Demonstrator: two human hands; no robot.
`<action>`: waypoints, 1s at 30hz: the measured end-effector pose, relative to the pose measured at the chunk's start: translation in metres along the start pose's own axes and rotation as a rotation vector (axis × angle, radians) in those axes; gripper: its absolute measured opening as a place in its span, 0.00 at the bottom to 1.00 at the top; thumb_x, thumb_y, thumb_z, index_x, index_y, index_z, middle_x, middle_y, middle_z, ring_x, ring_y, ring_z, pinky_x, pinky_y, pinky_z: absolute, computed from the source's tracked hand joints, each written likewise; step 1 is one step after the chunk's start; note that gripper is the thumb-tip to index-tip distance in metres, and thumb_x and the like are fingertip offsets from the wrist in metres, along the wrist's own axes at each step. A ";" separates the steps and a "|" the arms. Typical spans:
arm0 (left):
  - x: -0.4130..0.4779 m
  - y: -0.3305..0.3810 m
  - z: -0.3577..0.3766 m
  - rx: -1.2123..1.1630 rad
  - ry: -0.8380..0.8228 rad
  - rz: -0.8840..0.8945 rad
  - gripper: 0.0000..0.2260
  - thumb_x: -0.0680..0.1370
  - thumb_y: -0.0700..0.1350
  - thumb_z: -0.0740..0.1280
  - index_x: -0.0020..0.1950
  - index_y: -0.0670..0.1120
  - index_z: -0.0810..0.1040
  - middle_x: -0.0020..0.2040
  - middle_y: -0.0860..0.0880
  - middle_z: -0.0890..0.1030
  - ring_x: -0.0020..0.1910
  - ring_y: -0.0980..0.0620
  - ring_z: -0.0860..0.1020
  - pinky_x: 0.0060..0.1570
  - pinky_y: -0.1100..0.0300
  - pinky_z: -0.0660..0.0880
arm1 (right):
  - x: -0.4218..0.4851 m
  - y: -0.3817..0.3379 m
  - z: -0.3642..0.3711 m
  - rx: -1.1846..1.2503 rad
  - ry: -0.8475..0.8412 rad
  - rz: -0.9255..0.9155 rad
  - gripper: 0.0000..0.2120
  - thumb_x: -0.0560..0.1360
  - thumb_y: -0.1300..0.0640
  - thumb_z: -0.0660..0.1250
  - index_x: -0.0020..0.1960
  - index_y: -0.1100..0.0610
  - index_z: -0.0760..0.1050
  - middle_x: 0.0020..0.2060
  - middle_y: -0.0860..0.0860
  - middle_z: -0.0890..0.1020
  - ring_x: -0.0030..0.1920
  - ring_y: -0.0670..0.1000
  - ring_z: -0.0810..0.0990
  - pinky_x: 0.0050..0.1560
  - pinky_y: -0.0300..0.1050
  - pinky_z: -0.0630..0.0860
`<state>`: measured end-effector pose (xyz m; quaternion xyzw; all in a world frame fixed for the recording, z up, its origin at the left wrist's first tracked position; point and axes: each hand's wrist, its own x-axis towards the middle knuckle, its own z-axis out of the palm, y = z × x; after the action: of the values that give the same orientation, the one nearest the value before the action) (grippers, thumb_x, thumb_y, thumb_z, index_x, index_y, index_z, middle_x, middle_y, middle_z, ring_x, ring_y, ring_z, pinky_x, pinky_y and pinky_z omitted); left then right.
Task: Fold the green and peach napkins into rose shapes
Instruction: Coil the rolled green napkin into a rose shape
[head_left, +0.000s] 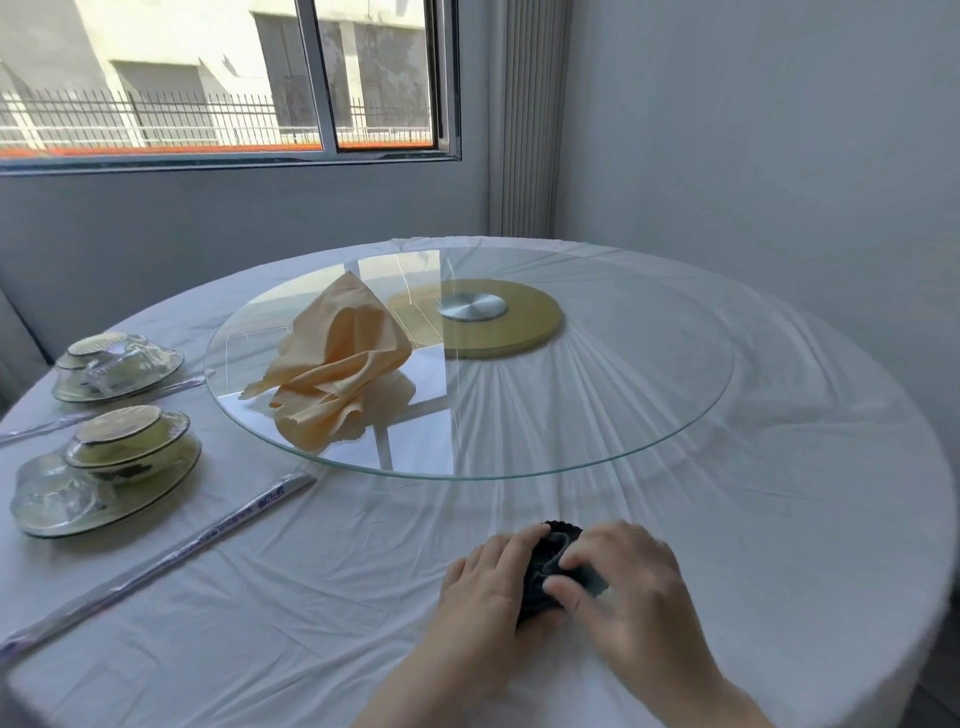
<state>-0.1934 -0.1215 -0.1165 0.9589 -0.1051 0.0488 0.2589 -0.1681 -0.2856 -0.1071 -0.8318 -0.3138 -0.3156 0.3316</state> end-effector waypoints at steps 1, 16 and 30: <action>0.000 0.000 -0.002 -0.005 -0.012 0.000 0.35 0.65 0.66 0.49 0.73 0.63 0.50 0.66 0.62 0.64 0.67 0.63 0.61 0.61 0.66 0.55 | -0.006 -0.003 0.001 -0.067 -0.002 -0.117 0.08 0.69 0.45 0.68 0.44 0.46 0.72 0.40 0.43 0.78 0.43 0.44 0.74 0.48 0.40 0.67; -0.002 -0.005 -0.012 0.070 -0.069 0.068 0.31 0.78 0.59 0.59 0.76 0.56 0.47 0.71 0.57 0.63 0.67 0.58 0.64 0.62 0.62 0.58 | -0.024 0.002 0.007 -0.342 0.051 -0.307 0.07 0.71 0.60 0.66 0.36 0.51 0.77 0.32 0.45 0.76 0.34 0.48 0.77 0.49 0.42 0.65; 0.000 0.005 -0.010 -0.080 -0.068 -0.071 0.30 0.76 0.62 0.51 0.76 0.56 0.50 0.73 0.55 0.63 0.70 0.58 0.62 0.67 0.60 0.56 | 0.032 0.009 -0.003 0.082 -0.202 0.356 0.03 0.75 0.54 0.67 0.43 0.51 0.78 0.38 0.43 0.78 0.41 0.43 0.76 0.46 0.41 0.72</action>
<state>-0.1950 -0.1206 -0.1054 0.9521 -0.0815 0.0027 0.2948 -0.1434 -0.2828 -0.0848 -0.8874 -0.2059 -0.1541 0.3827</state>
